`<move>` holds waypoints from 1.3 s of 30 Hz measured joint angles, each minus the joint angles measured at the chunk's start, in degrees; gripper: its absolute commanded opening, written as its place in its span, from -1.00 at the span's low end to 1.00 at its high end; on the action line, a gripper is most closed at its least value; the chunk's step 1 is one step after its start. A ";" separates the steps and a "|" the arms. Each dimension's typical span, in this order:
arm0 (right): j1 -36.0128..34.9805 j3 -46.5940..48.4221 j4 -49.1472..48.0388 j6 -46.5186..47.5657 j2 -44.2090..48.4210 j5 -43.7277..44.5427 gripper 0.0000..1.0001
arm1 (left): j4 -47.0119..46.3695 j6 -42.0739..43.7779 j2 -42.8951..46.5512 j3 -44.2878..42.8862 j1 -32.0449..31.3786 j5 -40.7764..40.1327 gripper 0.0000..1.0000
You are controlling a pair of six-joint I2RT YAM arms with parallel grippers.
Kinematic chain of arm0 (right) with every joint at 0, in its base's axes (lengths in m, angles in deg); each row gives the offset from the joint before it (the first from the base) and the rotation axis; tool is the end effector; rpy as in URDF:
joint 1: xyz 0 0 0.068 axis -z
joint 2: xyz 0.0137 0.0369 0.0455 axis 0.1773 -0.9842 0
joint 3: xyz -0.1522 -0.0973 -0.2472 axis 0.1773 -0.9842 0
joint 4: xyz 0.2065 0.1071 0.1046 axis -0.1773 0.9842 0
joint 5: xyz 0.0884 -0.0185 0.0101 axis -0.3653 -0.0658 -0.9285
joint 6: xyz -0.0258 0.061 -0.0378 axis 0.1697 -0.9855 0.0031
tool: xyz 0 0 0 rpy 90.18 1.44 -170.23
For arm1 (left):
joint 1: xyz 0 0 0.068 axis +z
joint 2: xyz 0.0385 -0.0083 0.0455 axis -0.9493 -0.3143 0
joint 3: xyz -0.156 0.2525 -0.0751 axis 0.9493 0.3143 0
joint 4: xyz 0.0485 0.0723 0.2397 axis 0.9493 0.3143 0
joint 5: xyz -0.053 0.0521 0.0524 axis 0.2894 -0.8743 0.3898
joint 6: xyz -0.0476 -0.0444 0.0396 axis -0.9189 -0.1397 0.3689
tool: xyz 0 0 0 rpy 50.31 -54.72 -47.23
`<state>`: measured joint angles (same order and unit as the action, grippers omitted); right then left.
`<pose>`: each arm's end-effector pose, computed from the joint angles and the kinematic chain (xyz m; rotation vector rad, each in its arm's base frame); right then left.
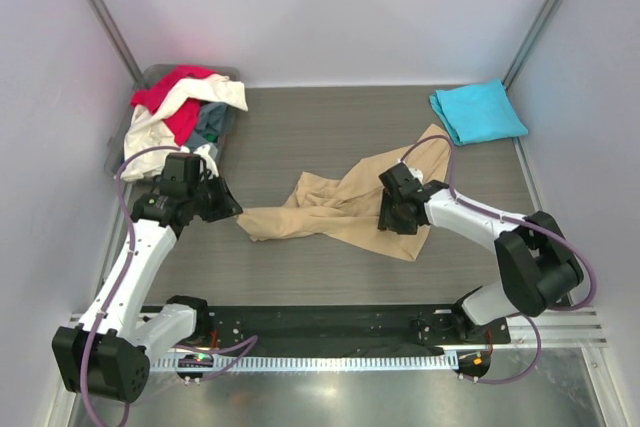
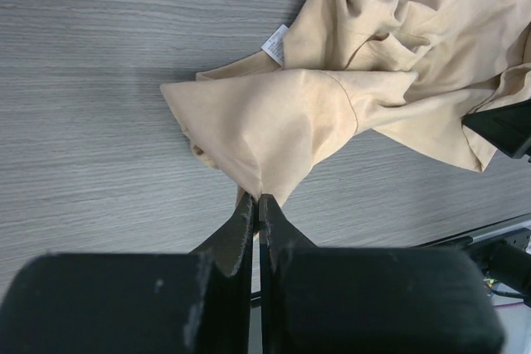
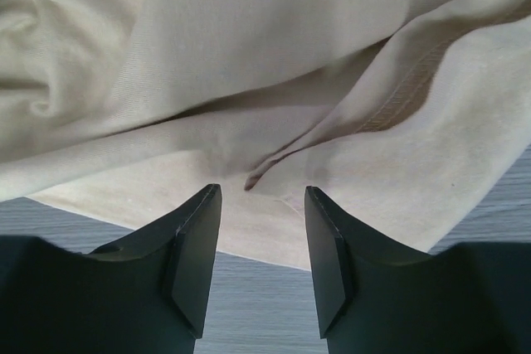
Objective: Fold and stack the t-shirts
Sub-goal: Flatten the tshirt out
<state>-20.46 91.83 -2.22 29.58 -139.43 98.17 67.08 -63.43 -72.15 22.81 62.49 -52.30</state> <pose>0.2343 0.1277 0.1893 0.1965 2.7181 0.1361 0.1879 -0.0463 0.2945 -0.2659 2.4637 -0.5761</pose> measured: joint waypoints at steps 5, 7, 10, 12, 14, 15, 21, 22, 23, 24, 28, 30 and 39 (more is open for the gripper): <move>-0.35 0.00 -0.35 0.22 -1.88 0.68 -0.08 | -0.42 0.02 0.00 0.07 0.00 0.00 -1.00; -0.35 0.02 -0.50 0.61 -2.21 1.42 -0.10 | -0.42 0.02 -0.02 0.11 0.00 0.00 -0.99; -0.33 0.52 -0.76 1.36 -3.39 2.45 -0.15 | -0.50 0.04 -0.02 0.20 0.00 0.00 -1.00; -0.35 0.94 -0.92 1.77 -4.44 3.08 -0.24 | -0.57 0.04 -0.02 0.22 0.00 0.00 -0.99; -0.35 1.36 -0.92 2.19 -4.92 3.65 -0.36 | -0.63 0.04 -0.02 0.26 0.00 0.00 -1.00; -0.35 1.46 -1.01 2.40 -4.94 3.89 -0.44 | -0.63 0.04 -0.02 0.28 0.00 0.00 -1.00; -0.35 1.51 -1.05 3.02 -4.92 4.90 -0.77 | -0.72 0.04 -0.02 0.28 0.00 0.00 -0.99; -0.35 1.51 -1.01 2.99 -4.87 5.01 -0.79 | -0.74 0.04 -0.02 0.28 0.00 0.00 -0.99; -0.35 1.51 -0.92 2.99 -4.72 5.14 -0.82 | -0.74 0.04 -0.02 0.28 0.00 0.00 -1.00; -0.35 1.51 -0.74 2.99 -4.46 5.25 -0.86 | -0.74 0.04 -0.02 0.28 0.00 0.00 -1.00; -0.35 1.51 0.35 2.99 -2.27 5.70 -0.98 | -0.74 0.04 -0.02 0.28 0.00 0.00 -0.99; -0.35 1.51 1.29 2.99 -0.66 5.95 -0.98 | -0.76 0.04 -0.02 0.28 0.00 -0.02 -1.00; -0.33 10.78 13.62 3.26 15.56 10.69 -0.98 | 3.76 0.04 0.13 -5.66 0.00 -0.90 -0.99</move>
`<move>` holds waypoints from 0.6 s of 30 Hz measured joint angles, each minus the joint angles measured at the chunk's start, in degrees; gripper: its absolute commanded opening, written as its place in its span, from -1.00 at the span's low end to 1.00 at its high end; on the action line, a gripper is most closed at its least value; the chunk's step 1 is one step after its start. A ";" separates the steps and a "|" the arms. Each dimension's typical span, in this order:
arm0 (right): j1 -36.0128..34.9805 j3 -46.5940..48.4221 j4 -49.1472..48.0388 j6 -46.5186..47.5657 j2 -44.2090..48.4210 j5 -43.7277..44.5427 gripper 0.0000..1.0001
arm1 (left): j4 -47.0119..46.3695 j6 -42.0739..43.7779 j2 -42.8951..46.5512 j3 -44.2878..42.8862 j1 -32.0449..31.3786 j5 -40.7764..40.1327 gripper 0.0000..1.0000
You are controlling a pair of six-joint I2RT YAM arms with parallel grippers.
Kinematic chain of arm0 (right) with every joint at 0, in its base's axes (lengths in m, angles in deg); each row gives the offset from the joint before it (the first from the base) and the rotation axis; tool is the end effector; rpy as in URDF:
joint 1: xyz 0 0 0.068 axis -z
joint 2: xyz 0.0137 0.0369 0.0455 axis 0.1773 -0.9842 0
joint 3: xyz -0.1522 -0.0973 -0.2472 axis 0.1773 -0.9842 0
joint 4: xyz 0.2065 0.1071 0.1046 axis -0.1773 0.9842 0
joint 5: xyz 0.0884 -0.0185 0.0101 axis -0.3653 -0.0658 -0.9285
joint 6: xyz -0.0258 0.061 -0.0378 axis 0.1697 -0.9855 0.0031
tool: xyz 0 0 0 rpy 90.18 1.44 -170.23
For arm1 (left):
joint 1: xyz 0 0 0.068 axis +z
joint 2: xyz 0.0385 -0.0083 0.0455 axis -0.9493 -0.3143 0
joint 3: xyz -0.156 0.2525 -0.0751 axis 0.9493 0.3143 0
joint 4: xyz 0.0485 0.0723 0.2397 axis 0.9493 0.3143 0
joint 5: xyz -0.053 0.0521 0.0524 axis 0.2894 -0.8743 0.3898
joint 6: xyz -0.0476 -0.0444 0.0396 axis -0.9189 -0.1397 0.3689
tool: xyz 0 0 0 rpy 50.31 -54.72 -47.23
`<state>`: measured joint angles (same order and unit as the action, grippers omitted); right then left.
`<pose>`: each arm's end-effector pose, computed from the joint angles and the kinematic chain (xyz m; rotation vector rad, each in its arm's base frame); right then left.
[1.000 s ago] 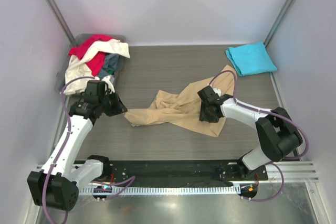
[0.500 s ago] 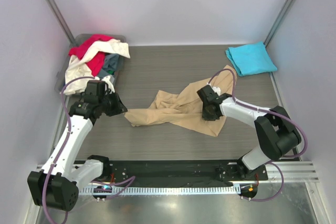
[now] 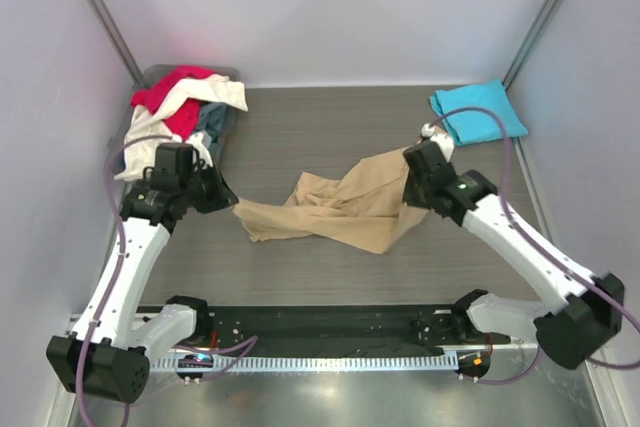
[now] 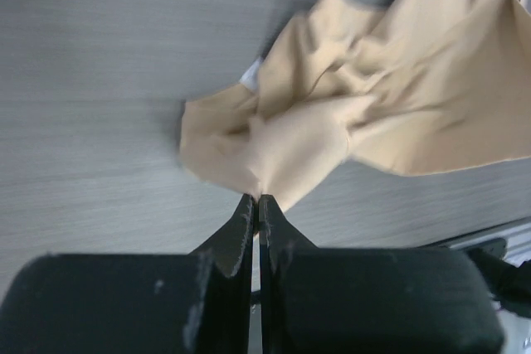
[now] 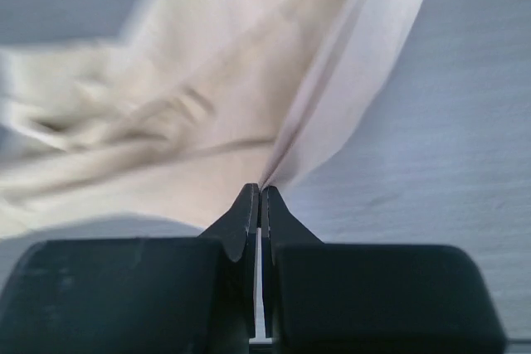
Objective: Fold and stack the t-shirts
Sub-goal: Flatten the tshirt out
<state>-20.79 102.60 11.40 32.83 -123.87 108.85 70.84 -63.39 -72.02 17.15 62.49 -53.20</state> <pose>0.2092 0.1009 0.2970 0.1960 2.4396 0.0694 0.1867 -0.0451 0.3216 -0.2626 2.4268 -0.5640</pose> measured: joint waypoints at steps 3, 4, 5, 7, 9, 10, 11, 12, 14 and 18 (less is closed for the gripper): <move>0.00 9.55 2.80 0.61 6.36 2.89 -0.98 | 2.91 0.11 0.79 -8.79 0.00 -0.76 -0.99; 0.00 12.98 2.91 0.92 9.01 3.91 -0.98 | 4.26 0.17 0.94 -12.55 0.00 -1.14 -0.99; 0.02 15.37 2.99 1.14 10.91 4.61 -0.97 | 5.14 0.22 1.11 -16.06 0.00 -1.38 -1.00; 0.00 21.68 4.15 1.81 15.65 6.25 -0.98 | 6.97 0.26 1.31 -24.48 0.00 -2.32 -1.00; 0.00 27.67 4.81 2.43 19.58 7.72 -0.98 | 8.55 0.35 1.75 -31.95 0.00 -3.21 -1.00; 0.00 30.36 4.70 2.64 21.11 8.37 -0.98 | 9.01 0.42 2.08 -35.65 0.00 -3.76 -1.00; 0.00 32.65 4.79 2.86 22.67 9.11 -0.97 | 9.25 0.46 2.51 -38.91 0.00 -4.26 -0.99; 0.00 35.01 5.14 3.19 24.41 9.90 -0.98 | 9.86 0.46 3.06 -42.47 0.00 -4.70 -0.99; 0.00 38.80 5.16 3.72 27.39 11.30 -0.98 | 9.77 0.50 4.59 -46.99 0.00 -5.33 -0.99; 0.00 43.65 5.22 4.72 32.04 14.03 -0.98 | 9.07 1.51 9.25 -52.76 0.00 -6.58 -0.99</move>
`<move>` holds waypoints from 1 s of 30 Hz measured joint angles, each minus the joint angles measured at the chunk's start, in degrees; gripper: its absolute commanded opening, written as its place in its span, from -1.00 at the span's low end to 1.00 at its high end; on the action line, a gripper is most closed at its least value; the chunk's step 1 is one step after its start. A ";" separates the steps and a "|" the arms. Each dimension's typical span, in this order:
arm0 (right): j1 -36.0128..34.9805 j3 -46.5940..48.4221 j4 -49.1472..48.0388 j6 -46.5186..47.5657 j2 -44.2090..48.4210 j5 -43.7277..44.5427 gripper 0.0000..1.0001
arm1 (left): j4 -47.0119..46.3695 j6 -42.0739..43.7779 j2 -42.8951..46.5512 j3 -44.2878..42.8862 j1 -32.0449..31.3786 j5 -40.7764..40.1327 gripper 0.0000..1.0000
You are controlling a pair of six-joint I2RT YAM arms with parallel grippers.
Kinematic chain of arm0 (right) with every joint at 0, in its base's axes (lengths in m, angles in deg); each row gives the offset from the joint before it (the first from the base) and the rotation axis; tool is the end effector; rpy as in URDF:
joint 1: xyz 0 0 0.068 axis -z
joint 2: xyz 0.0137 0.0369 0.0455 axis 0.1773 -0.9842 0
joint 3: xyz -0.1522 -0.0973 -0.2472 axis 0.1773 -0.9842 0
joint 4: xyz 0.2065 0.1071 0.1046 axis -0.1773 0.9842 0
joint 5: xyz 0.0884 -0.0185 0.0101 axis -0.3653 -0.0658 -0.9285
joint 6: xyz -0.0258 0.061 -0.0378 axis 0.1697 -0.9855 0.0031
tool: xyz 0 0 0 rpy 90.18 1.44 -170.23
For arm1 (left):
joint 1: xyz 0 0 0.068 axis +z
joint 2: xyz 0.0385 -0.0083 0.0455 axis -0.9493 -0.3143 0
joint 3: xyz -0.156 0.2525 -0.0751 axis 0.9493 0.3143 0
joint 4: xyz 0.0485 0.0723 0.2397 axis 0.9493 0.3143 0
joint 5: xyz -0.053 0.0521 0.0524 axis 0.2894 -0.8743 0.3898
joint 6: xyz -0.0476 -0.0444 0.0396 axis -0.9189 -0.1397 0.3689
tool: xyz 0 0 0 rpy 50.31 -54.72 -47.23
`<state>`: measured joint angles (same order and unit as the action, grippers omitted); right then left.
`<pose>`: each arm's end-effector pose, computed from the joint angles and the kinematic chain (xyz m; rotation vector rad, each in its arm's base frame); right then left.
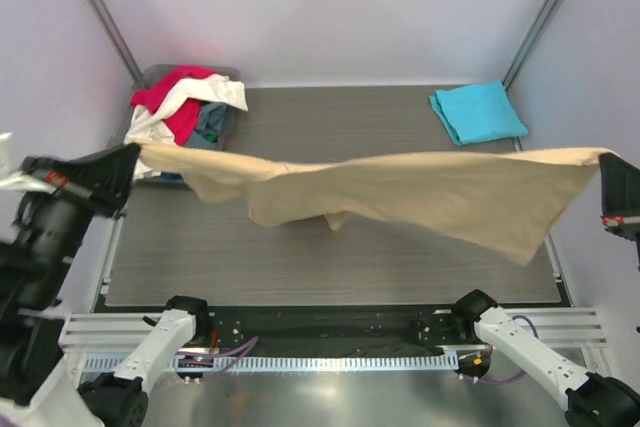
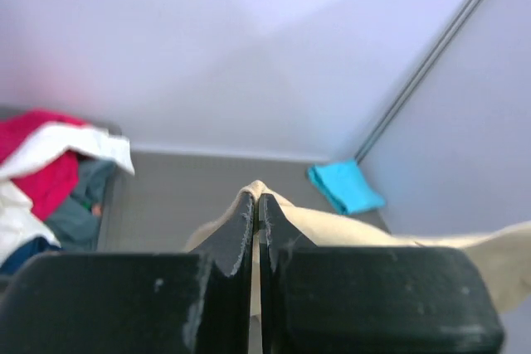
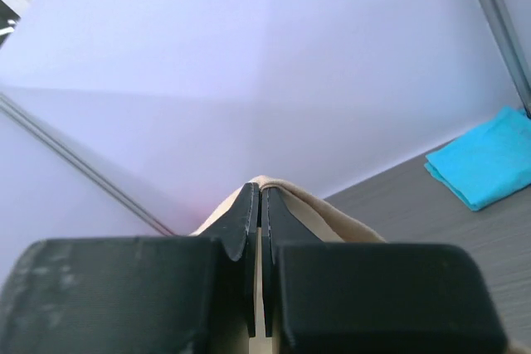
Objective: Fold and stack the t-shirts
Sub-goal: Flatten the tshirt out
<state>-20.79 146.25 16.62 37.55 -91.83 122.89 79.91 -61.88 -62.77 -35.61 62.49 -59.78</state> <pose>-0.0284 -0.0585 0.5652 0.4818 1.2680 0.5125 0.0190 -0.0105 0.5876 -0.1137 1.4906 -0.5716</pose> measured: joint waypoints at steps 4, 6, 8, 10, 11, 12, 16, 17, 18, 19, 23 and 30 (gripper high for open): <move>0.00 1.97 0.61 0.74 2.05 1.29 -0.97 | -1.16 1.31 3.30 -6.62 -0.02 -1.60 -0.99; 0.00 2.16 1.09 1.07 1.95 1.84 -0.98 | -3.10 1.75 3.54 -8.94 0.00 -1.66 -1.00; 0.00 2.80 2.23 1.57 0.79 3.10 -0.98 | -4.74 1.88 2.93 -10.84 -0.02 -1.68 -1.00; -0.02 4.59 3.32 2.21 -2.45 5.09 -0.98 | -4.37 1.95 -0.46 -15.06 0.00 -1.51 -0.99; -0.13 5.55 3.30 2.49 -4.63 6.27 -0.98 | -4.39 1.95 -3.41 -17.92 -0.02 -1.33 -0.99; -0.37 6.25 3.28 2.82 -7.13 7.96 -0.98 | -4.15 1.90 -6.40 -20.70 -0.02 -1.03 -0.99; -0.76 5.03 1.44 5.49 -19.30 16.35 -0.98 | -4.50 1.66 -21.49 -26.36 0.00 -0.66 -0.99; -0.24 3.80 0.52 6.03 -22.38 17.27 -0.98 | -4.44 1.68 -24.94 -26.27 0.00 -0.68 -1.00; 2.03 2.27 -0.26 6.43 -26.08 16.11 -0.98 | -4.33 1.68 -28.83 -25.55 0.00 -0.72 -0.99; 4.83 0.76 -0.72 6.60 -29.90 14.73 -0.98 | -4.42 1.68 -33.27 -24.48 0.00 -0.74 -0.99; 19.61 -4.68 -3.74 4.48 -49.05 1.79 0.95 | 1.18 2.23 -57.61 -27.91 0.33 0.28 -0.13; 22.58 -10.88 -1.36 5.09 -64.08 -12.26 0.99 | 5.35 1.68 -76.65 -8.74 -0.37 -0.20 0.76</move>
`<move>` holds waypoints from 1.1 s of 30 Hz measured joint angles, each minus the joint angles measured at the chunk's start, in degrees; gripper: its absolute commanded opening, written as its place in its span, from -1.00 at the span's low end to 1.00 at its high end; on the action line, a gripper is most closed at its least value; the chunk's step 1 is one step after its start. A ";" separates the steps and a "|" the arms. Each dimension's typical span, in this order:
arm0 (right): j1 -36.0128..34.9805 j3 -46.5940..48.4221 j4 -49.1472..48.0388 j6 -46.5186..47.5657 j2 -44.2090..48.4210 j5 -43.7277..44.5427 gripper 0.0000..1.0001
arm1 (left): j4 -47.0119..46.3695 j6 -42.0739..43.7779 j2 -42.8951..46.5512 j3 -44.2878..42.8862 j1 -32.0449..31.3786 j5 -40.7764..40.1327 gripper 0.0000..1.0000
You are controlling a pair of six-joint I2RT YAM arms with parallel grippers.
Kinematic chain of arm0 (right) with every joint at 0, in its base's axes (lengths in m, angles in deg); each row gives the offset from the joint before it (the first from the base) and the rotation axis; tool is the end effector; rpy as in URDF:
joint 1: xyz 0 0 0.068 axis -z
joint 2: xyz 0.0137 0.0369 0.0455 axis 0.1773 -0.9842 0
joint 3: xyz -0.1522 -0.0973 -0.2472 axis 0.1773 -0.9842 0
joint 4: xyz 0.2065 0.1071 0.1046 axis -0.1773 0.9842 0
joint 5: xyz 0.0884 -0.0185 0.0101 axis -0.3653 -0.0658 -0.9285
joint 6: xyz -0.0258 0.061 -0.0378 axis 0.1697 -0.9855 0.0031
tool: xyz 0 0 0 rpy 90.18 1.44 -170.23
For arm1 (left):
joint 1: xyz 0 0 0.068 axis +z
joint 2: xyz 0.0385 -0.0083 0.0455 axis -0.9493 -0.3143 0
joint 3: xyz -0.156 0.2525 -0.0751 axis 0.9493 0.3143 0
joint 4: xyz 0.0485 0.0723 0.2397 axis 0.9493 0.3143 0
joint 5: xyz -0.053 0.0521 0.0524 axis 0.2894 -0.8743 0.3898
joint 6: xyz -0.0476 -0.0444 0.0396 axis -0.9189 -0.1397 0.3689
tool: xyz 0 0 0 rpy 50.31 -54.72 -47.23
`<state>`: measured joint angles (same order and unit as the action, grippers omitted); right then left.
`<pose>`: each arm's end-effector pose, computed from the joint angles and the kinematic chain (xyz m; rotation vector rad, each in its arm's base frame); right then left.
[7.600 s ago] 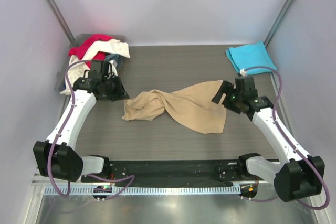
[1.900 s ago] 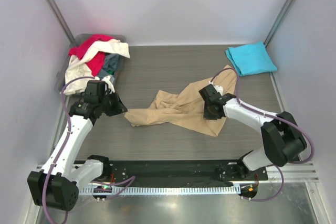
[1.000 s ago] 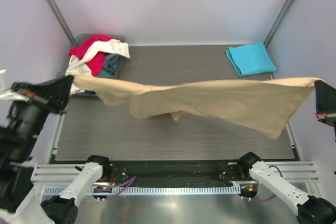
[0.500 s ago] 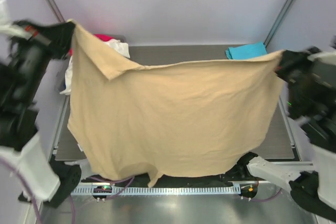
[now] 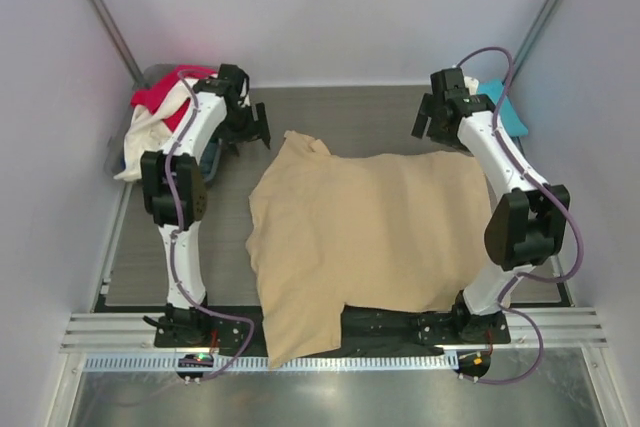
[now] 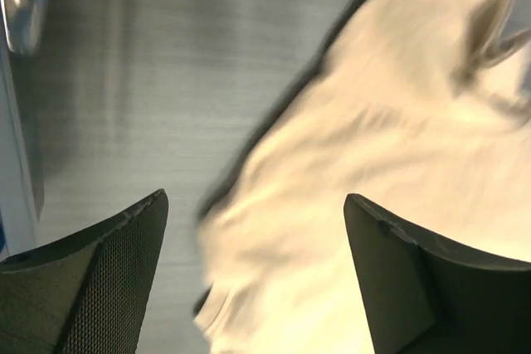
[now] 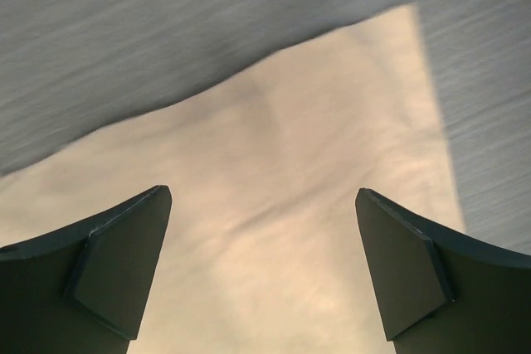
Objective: Fold and stack the t-shirts
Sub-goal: Flatten the tshirt out
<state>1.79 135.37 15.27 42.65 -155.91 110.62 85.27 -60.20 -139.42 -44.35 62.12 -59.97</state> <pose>0.3875 0.0339 0.3139 0.4736 2.4487 -0.2425 0.4790 -0.0880 0.2628 -0.3077 2.7620 -0.3077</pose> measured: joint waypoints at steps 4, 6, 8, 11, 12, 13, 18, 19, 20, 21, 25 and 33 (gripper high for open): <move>-0.81 -0.85 -2.03 0.72 6.27 -4.13 1.00 | -0.42 -0.17 8.44 6.36 -0.87 -1.11 0.76; -0.92 -2.56 -4.02 0.96 10.01 -6.51 0.99 | -2.64 -0.17 16.02 8.46 -1.68 -2.03 0.75; -1.49 -5.11 -6.27 1.18 12.90 -8.44 0.99 | -6.36 -0.31 24.59 13.00 -3.19 -2.89 0.73; -3.65 -7.74 -7.89 1.46 13.05 -10.38 0.99 | -12.33 -1.64 35.67 23.61 -6.67 -3.34 0.68; -4.85 -8.61 -8.28 1.53 12.26 -10.95 0.99 | -14.10 -2.36 38.25 27.58 -8.00 -3.34 0.66; -5.90 -9.35 -8.55 1.57 11.30 -11.50 0.99 | -15.78 -3.19 39.80 31.17 -9.09 -3.28 0.64; -9.99 -12.24 -10.08 1.70 5.44 -15.02 0.99 | -24.20 -8.41 37.20 48.43 -14.84 -2.21 0.60; -10.34 -12.52 -10.38 1.68 4.50 -15.82 0.99 | -25.38 -9.20 35.65 50.01 -15.61 -2.03 0.59; -10.58 -12.63 -10.64 1.68 3.65 -16.41 0.99 | -26.49 -10.14 33.90 51.30 -16.39 -1.81 0.58; -10.73 -12.63 -11.08 1.68 2.80 -17.03 1.00 | -27.91 -11.02 32.28 52.33 -17.05 -1.62 0.57; -11.37 -11.89 -13.27 1.68 -1.01 -19.85 0.99 | -33.03 -13.84 26.53 53.72 -18.47 -0.55 0.54; -14.27 -3.15 -15.82 1.77 -15.34 -25.35 0.99 | -37.27 -15.47 21.53 53.40 -18.18 -2.19 0.49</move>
<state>-12.49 132.22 -0.56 44.42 -171.26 85.27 48.00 -75.67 -117.89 9.04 43.94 -62.16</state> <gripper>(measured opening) 0.996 0.753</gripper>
